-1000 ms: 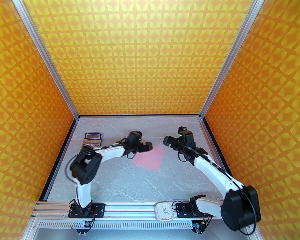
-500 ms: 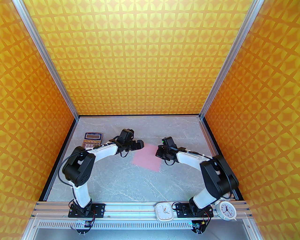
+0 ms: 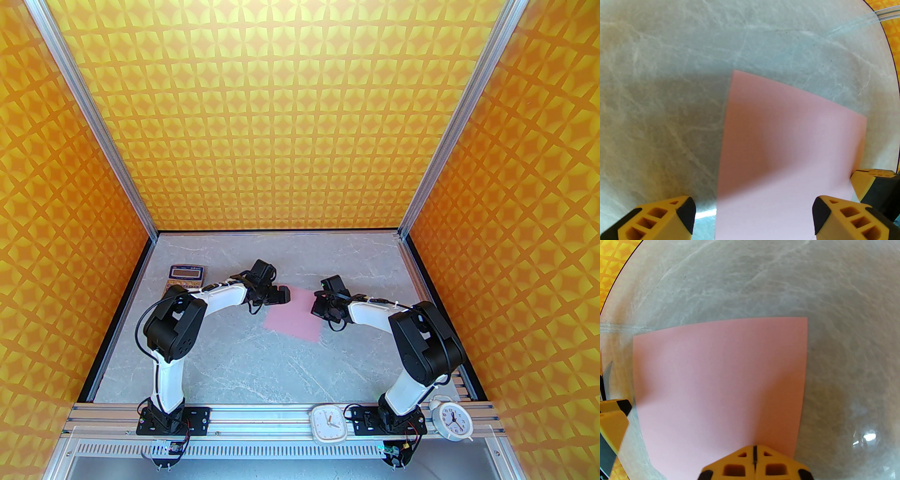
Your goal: Fold a paper plane with a square sheet of paper (fold left side to right side)
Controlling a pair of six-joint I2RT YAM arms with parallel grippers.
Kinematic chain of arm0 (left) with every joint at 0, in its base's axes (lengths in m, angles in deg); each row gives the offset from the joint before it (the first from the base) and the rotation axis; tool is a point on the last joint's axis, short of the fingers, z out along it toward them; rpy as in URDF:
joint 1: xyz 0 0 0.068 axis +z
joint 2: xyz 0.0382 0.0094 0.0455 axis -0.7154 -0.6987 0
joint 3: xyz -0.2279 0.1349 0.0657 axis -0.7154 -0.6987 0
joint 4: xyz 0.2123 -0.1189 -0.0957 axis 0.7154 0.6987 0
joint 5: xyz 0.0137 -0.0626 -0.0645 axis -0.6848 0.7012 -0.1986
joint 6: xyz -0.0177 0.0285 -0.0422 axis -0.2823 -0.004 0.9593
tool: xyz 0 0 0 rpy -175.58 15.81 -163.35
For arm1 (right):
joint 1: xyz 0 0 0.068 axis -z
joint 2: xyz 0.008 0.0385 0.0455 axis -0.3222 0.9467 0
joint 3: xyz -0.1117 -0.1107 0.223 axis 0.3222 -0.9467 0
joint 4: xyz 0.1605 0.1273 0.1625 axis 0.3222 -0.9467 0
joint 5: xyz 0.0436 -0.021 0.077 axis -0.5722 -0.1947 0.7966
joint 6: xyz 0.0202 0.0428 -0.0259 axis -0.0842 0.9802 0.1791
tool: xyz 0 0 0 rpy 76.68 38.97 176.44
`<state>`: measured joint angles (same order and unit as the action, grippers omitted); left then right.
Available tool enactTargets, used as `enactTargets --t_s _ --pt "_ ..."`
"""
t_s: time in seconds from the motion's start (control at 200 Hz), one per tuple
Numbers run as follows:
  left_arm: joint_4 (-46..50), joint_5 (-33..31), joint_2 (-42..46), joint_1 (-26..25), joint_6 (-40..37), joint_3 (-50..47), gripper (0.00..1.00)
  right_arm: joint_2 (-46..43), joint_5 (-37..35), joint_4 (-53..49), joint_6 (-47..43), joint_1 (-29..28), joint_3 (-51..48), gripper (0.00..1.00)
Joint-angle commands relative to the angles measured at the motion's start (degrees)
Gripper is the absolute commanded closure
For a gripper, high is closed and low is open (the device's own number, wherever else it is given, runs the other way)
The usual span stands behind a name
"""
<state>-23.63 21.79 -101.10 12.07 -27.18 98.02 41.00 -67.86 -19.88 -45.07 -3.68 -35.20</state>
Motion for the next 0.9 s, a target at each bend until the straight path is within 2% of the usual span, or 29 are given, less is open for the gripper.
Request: enactTargets --t_s 0.0,0.41,0.595,0.74,0.895 --pt "3.3 -1.1 -2.3 -0.6 -1.2 1.4 0.13 3.3 -1.2 -1.4 -1.2 0.0 -0.3 1.00" --pt "2.7 3.2 -4.8 -2.4 1.8 1.9 0.13 2.4 0.6 -0.1 -1.7 0.0 -1.0 1.00" --pt "4.8 1.3 -5.1 -3.0 2.5 1.5 0.16 1.8 1.0 -0.1 -1.7 -0.1 -1.4 1.00" --pt "-1.1 9.1 -3.4 -3.7 3.5 -0.5 0.16 1.5 1.3 0.1 -1.6 0.0 -1.8 1.00" --pt "-4.3 12.4 -2.2 -5.5 5.2 -0.9 0.16 1.4 1.6 0.3 -1.4 0.0 -2.1 1.00"
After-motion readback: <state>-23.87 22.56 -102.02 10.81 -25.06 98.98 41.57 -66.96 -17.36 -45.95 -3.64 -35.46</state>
